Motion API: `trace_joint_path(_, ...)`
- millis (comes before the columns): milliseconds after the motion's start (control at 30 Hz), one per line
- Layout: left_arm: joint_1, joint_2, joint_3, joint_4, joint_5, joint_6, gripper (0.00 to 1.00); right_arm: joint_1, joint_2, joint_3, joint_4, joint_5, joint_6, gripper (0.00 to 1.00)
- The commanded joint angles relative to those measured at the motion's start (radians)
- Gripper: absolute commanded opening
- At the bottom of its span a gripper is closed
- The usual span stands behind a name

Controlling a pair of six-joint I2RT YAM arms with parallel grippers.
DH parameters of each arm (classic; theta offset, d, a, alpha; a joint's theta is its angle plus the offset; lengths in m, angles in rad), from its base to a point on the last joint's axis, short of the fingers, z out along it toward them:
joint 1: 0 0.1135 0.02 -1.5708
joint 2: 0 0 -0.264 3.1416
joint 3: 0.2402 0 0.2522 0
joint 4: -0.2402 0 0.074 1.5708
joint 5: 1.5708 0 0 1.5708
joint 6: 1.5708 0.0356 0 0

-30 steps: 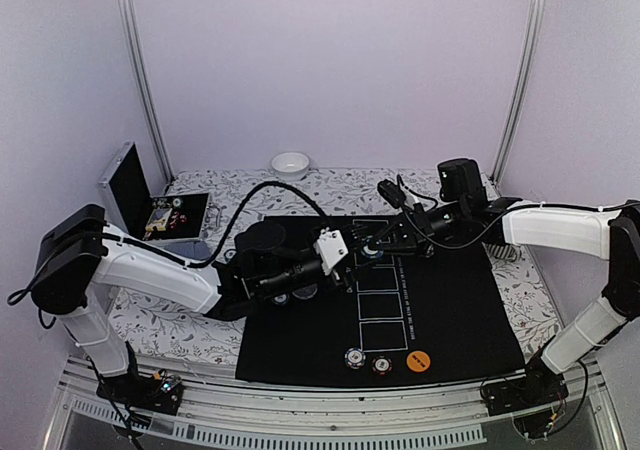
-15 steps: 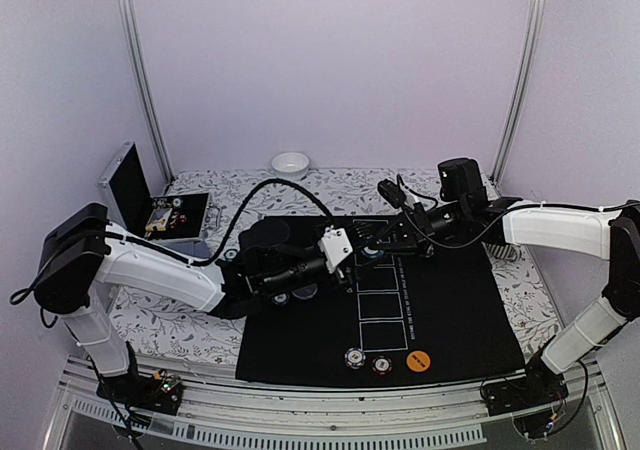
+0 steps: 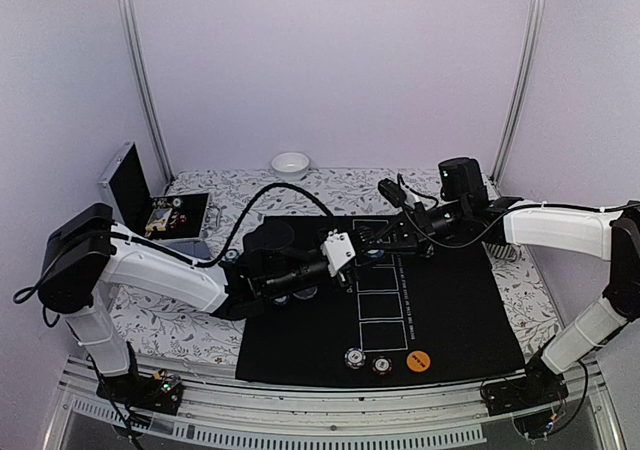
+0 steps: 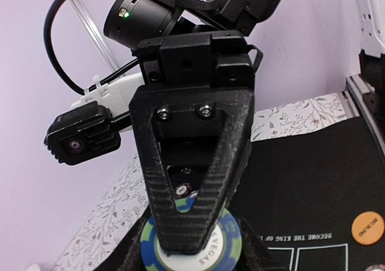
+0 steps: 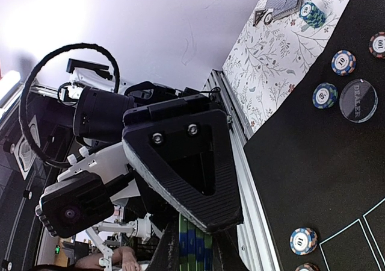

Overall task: Distribute texas hold em gaming equipment
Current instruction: Pass from the right arm to the left

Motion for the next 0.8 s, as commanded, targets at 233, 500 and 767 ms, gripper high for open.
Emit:
trace_joint_path(233, 0.001, -0.008, -0.008, 0.026, 0.022, -0.007, 0.02, 0.006, -0.015, 0.024, 0.003, 0.014, -0.008, 0.02)
trace_joint_path(500, 0.001, -0.007, 0.056, -0.154, -0.033, -0.1, 0.0, 0.001, -0.017, 0.096, -0.231, 0.205, -0.149, 0.48)
trace_joint_path(767, -0.012, -0.023, 0.061, -0.244, -0.068, -0.156, 0.0, -0.001, -0.009, 0.152, -0.357, 0.249, -0.251, 0.6)
